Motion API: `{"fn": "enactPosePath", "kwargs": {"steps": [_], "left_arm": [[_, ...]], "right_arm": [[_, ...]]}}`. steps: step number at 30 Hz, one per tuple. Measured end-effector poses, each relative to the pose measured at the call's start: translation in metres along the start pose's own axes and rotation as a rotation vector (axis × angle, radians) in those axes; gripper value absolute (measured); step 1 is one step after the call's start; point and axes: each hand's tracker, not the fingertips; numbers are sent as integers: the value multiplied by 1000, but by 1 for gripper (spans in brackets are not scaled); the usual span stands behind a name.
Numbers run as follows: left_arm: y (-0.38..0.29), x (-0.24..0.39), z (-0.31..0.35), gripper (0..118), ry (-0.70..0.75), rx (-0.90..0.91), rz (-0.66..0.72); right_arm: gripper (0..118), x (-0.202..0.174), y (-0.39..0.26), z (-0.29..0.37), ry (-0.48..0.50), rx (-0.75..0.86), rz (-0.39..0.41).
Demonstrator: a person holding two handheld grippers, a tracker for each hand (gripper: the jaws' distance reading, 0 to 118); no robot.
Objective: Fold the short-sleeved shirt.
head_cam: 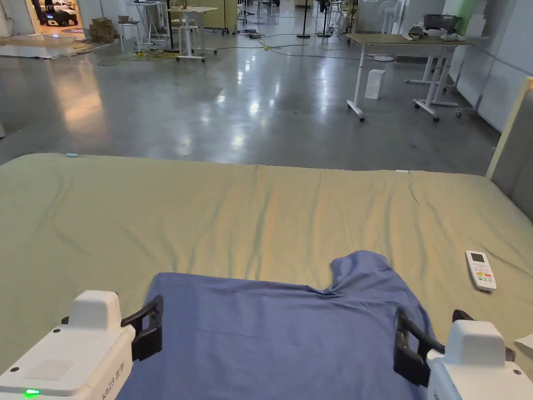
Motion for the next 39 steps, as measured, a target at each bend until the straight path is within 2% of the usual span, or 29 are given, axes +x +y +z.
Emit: {"fn": "enactPosePath", "kwargs": {"steps": [3, 4, 7, 11, 13, 15, 17, 24, 31, 32, 33, 35, 36, 37, 39], "left_arm": [[11, 13, 4, 23, 14, 62, 3], [12, 15, 4, 17, 20, 72, 6], [20, 24, 10, 4, 15, 87, 13], [19, 25, 7, 1, 12, 73, -2], [17, 25, 8, 1, 15, 60, 0], [13, 14, 2, 1, 3, 48, 12], [9, 8, 2, 1, -3, 6, 15], [-22, -21, 22, 1, -15, -250, -21], [-85, -72, 31, 1, -22, -557, 82], [-91, -75, 32, 3, 3, -580, 83], [-98, -79, 32, 12, 12, -606, 79], [-105, -82, 35, 53, 36, -656, 76], [-109, -84, 33, 67, 45, -685, 80], [-114, -86, 31, 74, 48, -716, 88], [-117, -82, 31, 74, 72, -736, 96]], "right_arm": [[41, -10, 9, -3, -19, 82, 20], [27, -11, 8, -9, -26, 94, 36], [3, -16, 11, -14, -36, 102, 23], [0, -21, 11, -17, -58, 117, 41], [0, -22, 10, -18, -41, 86, 24], [0, -23, 9, -16, -52, 113, 76], [0, -23, 6, -16, -42, 88, 58], [0, -18, -4, -14, -38, 41, 68], [0, -19, -18, -17, -15, -28, 85], [0, -20, -19, -17, -11, -33, 84], [0, -21, -20, -17, -8, -35, 89], [0, -23, -23, -18, -1, -45, 100], [0, -24, -23, -18, 3, -50, 101], [0, -25, -25, -18, 7, -58, 100], [0, -26, -28, -19, 15, -72, 97]]}}
